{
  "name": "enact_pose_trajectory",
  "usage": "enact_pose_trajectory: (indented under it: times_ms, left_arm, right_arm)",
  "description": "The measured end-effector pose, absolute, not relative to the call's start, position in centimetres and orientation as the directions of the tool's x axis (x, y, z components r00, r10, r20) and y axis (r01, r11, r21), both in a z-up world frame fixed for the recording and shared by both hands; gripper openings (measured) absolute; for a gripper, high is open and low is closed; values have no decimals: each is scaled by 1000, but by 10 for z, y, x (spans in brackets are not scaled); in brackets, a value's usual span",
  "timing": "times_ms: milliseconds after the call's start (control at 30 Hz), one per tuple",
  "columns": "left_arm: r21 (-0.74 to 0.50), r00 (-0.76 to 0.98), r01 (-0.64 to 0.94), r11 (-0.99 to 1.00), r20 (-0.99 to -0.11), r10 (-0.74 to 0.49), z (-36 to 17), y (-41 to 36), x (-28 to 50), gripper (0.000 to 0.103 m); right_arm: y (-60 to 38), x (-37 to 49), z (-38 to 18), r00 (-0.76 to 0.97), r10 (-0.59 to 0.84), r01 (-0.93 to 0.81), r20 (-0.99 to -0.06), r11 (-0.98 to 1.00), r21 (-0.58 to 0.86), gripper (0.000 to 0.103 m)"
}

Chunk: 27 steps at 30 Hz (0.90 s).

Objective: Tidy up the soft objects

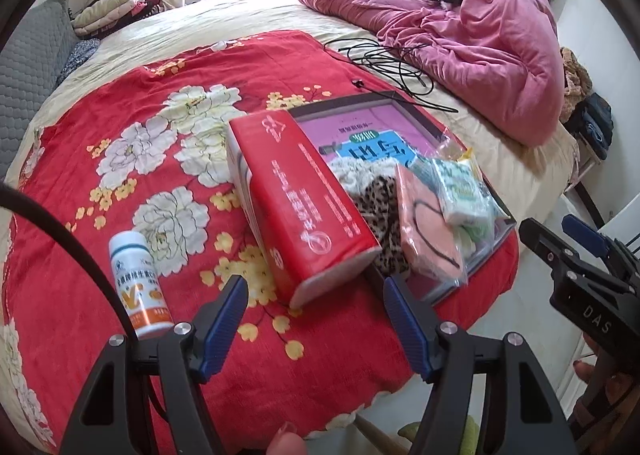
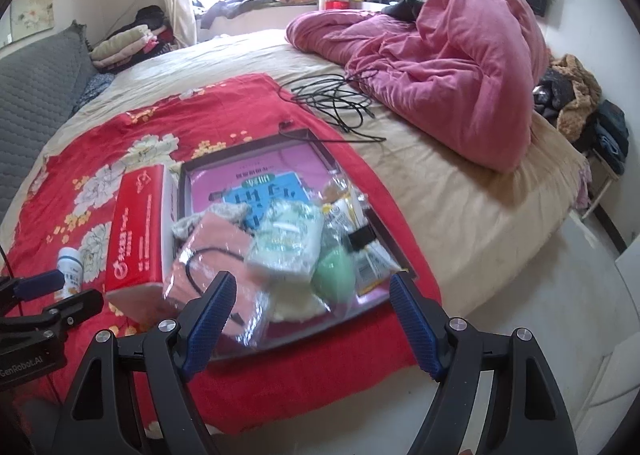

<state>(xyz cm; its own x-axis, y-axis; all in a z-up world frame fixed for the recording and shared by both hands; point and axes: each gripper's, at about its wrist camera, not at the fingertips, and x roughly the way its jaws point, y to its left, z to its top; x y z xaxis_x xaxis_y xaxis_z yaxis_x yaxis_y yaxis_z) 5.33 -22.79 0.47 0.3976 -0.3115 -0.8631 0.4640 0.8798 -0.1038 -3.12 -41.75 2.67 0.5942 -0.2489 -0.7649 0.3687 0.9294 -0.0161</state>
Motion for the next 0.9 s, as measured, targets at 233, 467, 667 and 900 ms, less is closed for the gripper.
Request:
enact_pose_trajectory:
  times_ms: [233,467,667,900]
  left_arm:
    - [-85,412,473,877,-859,-305,2,-225,33,70]
    - [-75,426,469,880,-854,-300,2,-217,11,70]
    - [-62,431,467,882,-855,-288,-2,-209,-4,70]
    - [-56,442,464,884,-850,-286,-4,-205,-20,70]
  right_arm:
    - [-408,-57,23,599,-251,413,-761,910,25,80]
    - [-393,-81,18,590,-274,436,-760,900,14,80]
    - [-382,-103,19,594,-284,467,-753,884,35,80]
    - [-372,-120,10,573,-272,477,-773,878,45,80]
